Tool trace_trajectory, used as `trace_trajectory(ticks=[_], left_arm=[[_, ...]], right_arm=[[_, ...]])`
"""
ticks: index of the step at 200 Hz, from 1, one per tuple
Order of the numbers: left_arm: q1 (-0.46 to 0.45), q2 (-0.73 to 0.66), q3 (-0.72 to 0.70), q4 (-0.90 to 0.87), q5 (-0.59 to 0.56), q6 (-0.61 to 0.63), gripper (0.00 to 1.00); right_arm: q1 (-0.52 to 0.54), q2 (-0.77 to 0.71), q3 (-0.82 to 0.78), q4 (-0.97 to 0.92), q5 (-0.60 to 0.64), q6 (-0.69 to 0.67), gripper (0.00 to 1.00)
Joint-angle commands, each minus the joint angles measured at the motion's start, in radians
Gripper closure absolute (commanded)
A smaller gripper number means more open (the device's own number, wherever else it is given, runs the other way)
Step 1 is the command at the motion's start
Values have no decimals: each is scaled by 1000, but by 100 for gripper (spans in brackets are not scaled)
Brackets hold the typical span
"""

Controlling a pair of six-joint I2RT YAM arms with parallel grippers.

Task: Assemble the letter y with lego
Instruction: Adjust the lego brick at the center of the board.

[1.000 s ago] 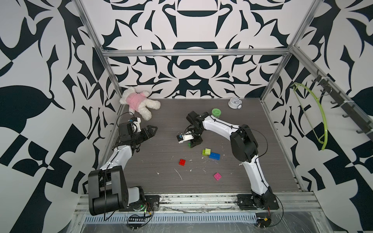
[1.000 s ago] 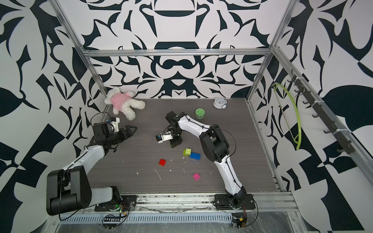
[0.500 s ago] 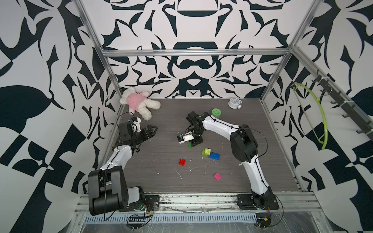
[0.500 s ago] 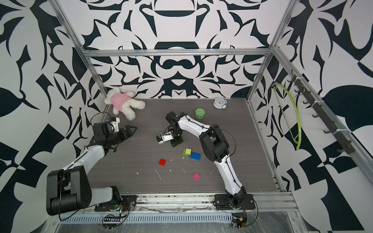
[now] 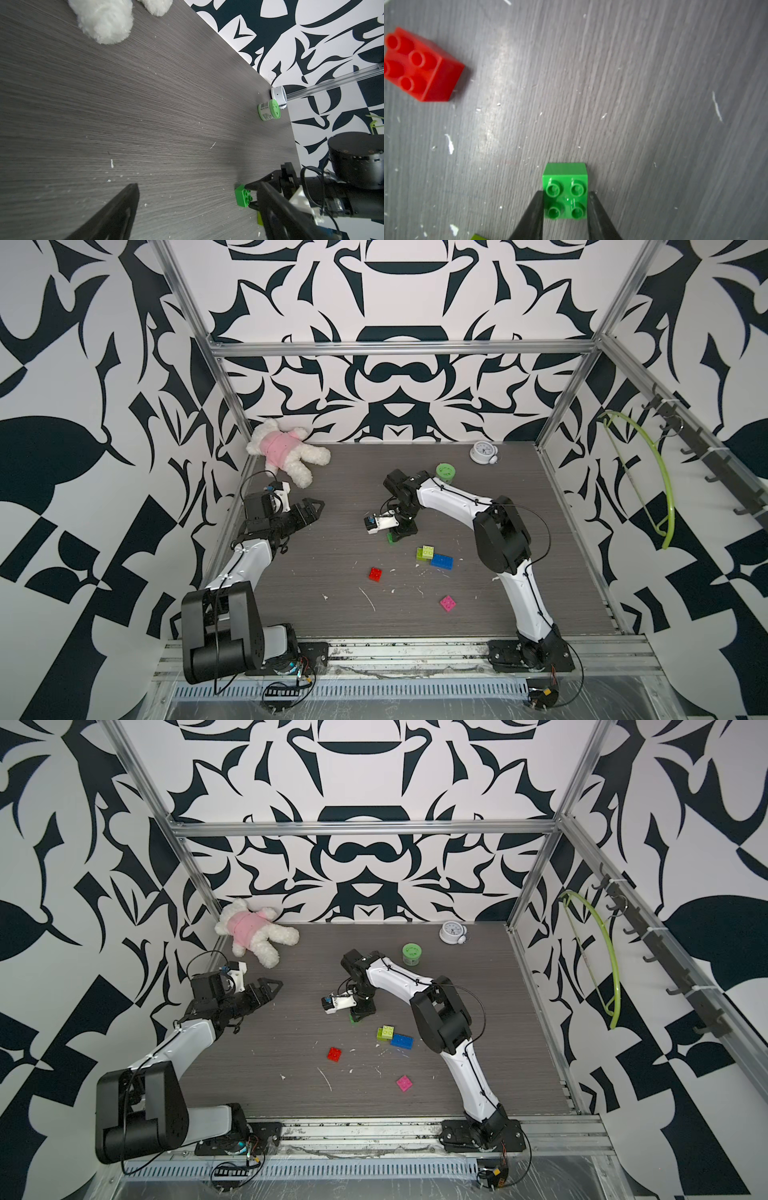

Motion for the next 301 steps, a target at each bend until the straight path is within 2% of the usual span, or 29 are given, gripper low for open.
trace_trajectory(ticks=[1, 35, 78, 168, 187, 232, 268, 301], left_arm=[[4, 0, -14, -3, 20, 11, 6], [4, 1, -14, -3, 20, 10, 6], [4, -1, -15, -3, 20, 8, 6], [4, -5, -16, -4, 19, 9, 6], [4, -4, -15, -4, 21, 8, 6], [4, -7, -15, -3, 22, 9, 6], [5, -11, -14, -3, 22, 8, 6], [4, -11, -15, -3, 28, 6, 6]], right_arm=[[6, -39, -26, 29, 32, 139, 69], [37, -53, -91, 80, 116, 306, 70], [57, -55, -98, 105, 166, 412, 70], [90, -13, -53, 129, 148, 465, 70], [91, -20, -50, 132, 148, 460, 67], [91, -96, -56, 206, 133, 438, 51], [90, -162, -55, 207, 108, 435, 49], [67, -279, -168, 192, 112, 442, 49]])
